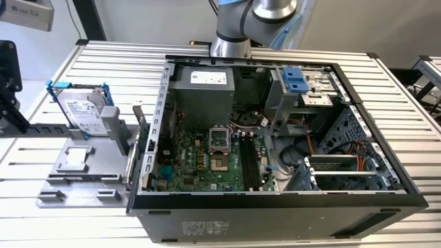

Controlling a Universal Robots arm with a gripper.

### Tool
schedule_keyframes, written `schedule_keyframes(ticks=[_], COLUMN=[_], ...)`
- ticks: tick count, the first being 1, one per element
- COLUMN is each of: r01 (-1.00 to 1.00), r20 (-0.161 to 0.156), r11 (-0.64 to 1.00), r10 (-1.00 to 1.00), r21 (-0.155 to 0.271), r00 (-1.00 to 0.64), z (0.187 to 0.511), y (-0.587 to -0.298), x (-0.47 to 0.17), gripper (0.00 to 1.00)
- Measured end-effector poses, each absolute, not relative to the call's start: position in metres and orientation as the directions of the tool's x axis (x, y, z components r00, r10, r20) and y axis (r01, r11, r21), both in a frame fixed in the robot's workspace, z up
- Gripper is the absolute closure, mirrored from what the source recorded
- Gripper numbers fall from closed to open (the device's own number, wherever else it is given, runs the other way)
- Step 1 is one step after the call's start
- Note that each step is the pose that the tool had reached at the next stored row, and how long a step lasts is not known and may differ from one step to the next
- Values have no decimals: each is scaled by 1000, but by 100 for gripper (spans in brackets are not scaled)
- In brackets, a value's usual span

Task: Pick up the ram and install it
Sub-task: 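Pick up the ram and move it above insertion slot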

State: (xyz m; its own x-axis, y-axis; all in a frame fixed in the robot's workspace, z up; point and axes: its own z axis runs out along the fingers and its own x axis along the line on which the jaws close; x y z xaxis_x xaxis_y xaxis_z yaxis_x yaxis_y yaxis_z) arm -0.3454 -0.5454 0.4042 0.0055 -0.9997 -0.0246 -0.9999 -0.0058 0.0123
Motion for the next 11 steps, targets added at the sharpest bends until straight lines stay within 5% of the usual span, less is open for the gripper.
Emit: schedule_keyframes(ticks=[11], r01=[-1000], r20=[-25], r11=[-5], r10=[-1000], r21=[24], r00=[5], z=[405], y=[-545], x=[-333], gripper=[100])
